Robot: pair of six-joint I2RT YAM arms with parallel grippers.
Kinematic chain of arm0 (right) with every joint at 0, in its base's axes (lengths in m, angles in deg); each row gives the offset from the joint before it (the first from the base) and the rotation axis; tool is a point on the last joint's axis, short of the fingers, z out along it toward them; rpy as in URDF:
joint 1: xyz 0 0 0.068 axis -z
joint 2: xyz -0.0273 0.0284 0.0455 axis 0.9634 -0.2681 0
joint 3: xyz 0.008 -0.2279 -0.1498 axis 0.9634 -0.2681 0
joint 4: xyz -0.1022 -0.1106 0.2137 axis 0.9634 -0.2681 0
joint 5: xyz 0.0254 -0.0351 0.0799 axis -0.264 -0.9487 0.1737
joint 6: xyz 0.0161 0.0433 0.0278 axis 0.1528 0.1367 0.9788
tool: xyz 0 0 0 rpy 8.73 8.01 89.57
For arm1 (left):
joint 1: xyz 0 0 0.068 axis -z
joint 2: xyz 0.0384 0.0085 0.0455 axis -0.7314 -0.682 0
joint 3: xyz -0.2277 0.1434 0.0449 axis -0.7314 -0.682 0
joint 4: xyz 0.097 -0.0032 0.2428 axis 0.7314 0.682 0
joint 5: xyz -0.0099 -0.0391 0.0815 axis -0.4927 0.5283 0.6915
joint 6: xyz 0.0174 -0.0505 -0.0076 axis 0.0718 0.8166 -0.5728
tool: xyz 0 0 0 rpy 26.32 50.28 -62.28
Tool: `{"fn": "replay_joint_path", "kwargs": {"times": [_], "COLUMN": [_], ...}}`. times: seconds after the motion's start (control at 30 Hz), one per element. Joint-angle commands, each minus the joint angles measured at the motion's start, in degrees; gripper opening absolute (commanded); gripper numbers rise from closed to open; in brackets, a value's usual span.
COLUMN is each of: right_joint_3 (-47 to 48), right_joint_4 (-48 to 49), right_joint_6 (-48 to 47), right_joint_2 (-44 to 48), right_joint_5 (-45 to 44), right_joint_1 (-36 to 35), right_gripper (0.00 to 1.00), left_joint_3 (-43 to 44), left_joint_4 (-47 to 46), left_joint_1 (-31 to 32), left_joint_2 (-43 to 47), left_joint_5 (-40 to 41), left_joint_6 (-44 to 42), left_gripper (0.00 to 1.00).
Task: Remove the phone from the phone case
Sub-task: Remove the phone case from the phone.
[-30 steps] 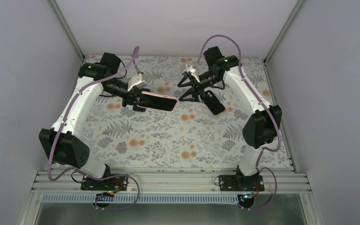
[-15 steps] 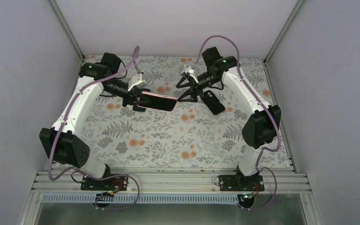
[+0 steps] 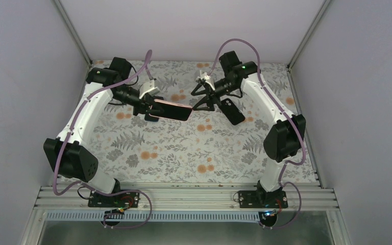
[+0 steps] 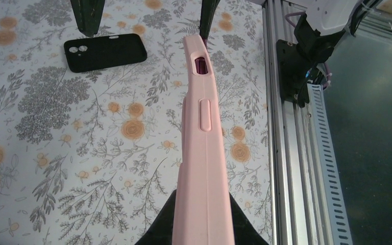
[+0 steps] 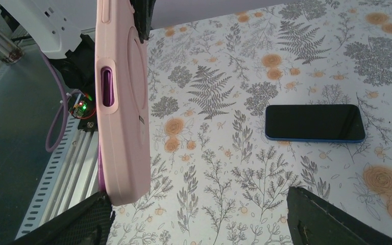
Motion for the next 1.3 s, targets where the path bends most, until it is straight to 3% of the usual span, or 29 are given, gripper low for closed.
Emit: {"fn": "replay_joint_path", "kwargs": {"times": [0.0,0.57,0.7,0.87,1.0,1.07,1.27], "right_joint_3": [-2.28,0.08,2.94,5.92,5.38,7.18,18.07], "right_joint_4": [4.81,19.51,15.61,2.16,3.46,3.91,-6.01], "right_joint_6": [2.78,16.30,13.31,0.96,0.94,2.35,0.53], "right_joint_2": [0.27,-1.47,-2.67,-3.71,-2.58,-3.23,-11.03], "right_joint_5": [-2.68,-15.90,-11.08,-5.39,-4.45,-2.58,7.09], "right_joint_1": [-1.67,-2.75,-3.54,-11.09,-16.58,-18.22,-21.73], "right_gripper": [0.83,0.79,0.81,0.98,0.99,0.99,0.96], "left_joint_3": [2.46,-0.10,0.49,3.31,8.18,10.15,2.75], "left_joint_4": [-0.34,-0.28,-0.33,-0.35,-0.82,-3.52,-28.75], "left_joint_1": [0.43,5.57,5.74,5.40,4.83,4.42,3.49], "left_joint_2": [0.05,3.53,2.96,-0.18,-2.03,-2.36,5.08], "left_joint_5": [-6.36,-7.24,-7.28,-5.80,-5.41,-4.15,6.88], "left_joint_6": [-0.62,-0.94,-1.38,-1.11,-0.49,2.04,16.03], "left_gripper": [0.02,0.02,0.02,0.02,0.02,0.02,0.02]}}
